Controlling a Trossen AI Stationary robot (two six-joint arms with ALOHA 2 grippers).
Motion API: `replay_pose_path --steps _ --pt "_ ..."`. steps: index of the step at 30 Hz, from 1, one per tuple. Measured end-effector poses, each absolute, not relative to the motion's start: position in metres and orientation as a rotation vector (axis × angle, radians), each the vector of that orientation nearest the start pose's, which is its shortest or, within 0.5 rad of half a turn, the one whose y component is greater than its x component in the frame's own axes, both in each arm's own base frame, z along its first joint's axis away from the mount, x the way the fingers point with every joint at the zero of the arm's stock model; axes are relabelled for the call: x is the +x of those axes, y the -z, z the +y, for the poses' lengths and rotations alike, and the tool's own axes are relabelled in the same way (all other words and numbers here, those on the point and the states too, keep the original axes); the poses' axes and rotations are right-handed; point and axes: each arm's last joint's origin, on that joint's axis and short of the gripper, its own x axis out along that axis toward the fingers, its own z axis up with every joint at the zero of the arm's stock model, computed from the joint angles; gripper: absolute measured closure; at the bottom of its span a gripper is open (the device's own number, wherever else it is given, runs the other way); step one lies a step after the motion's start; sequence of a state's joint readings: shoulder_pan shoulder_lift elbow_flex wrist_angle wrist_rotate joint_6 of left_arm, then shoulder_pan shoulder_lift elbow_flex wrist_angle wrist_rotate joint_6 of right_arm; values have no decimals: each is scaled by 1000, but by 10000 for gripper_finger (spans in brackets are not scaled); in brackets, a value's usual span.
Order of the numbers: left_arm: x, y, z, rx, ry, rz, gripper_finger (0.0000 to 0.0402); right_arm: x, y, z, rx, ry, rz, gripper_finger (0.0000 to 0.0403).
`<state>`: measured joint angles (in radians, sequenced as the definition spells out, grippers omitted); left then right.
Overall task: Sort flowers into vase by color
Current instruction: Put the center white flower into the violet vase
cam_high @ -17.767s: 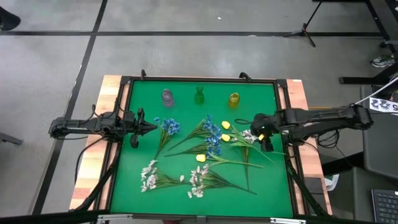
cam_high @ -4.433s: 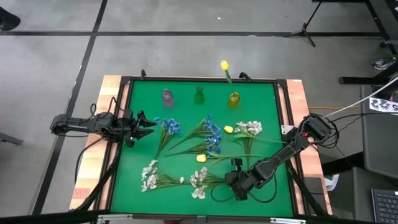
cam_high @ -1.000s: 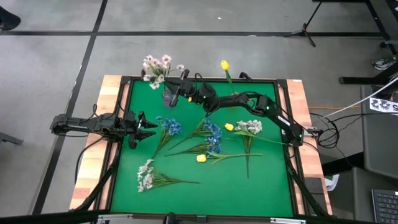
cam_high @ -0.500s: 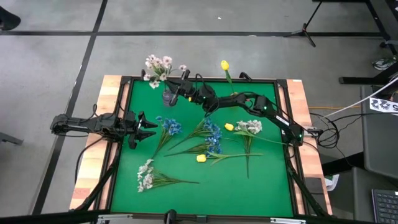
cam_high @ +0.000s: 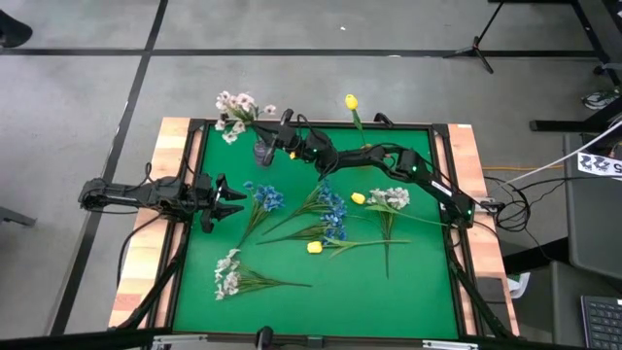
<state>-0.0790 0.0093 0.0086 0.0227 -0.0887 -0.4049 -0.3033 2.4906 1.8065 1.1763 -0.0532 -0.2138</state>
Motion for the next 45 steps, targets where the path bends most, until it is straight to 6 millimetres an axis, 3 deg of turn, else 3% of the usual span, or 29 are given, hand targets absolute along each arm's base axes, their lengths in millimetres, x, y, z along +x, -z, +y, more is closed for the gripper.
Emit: replay_pose_path --steps 24,36,45 --pt "98 -168 -5 -404 -5 -24 208 522 -191 -166 -239 331 -348 388" --pt "98 -168 -5 -407 -5 -23 208 524 -184 -167 -197 337 -274 283" --pt "98 -168 -5 -420 -2 -23 208 526 -179 -167 -193 303 -221 249"
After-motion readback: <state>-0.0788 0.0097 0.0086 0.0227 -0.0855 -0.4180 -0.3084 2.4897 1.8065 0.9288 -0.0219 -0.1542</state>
